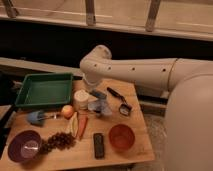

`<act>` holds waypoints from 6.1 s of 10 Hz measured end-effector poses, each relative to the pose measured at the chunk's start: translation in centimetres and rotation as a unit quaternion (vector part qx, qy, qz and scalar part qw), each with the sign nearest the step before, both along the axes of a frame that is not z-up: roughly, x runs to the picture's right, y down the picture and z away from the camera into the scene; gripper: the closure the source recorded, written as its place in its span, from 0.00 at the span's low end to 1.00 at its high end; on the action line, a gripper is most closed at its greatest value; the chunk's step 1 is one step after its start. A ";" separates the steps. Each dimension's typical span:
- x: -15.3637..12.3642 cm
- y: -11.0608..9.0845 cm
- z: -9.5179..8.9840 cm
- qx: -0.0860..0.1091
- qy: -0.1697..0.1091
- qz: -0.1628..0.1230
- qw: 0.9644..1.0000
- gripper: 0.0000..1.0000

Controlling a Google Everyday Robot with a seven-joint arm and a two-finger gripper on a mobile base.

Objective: Wipe red bowl with sponge

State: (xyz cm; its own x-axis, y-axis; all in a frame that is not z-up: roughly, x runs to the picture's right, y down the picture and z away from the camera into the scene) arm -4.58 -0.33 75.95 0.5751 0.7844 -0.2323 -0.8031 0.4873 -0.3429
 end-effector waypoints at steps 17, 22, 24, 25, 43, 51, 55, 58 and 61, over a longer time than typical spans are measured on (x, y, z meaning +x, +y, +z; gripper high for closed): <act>12.6 10.4 -2.4 -0.150 0.160 0.091 0.971 1.00; 14.6 12.7 -2.5 -0.182 0.164 0.101 0.964 1.00; 14.9 13.8 -2.7 -0.196 0.164 0.101 0.961 1.00; 14.9 14.5 -2.9 -0.206 0.160 0.099 0.960 1.00; 14.5 18.2 -2.0 -0.264 0.160 0.050 0.950 1.00; 12.5 21.1 -4.3 -0.301 0.110 0.019 0.947 1.00; 15.1 20.9 -3.8 -0.306 0.132 0.018 0.943 1.00; 14.9 18.5 -1.2 -0.288 0.145 0.025 0.946 1.00; 13.2 18.1 -1.4 -0.284 0.125 0.017 0.950 1.00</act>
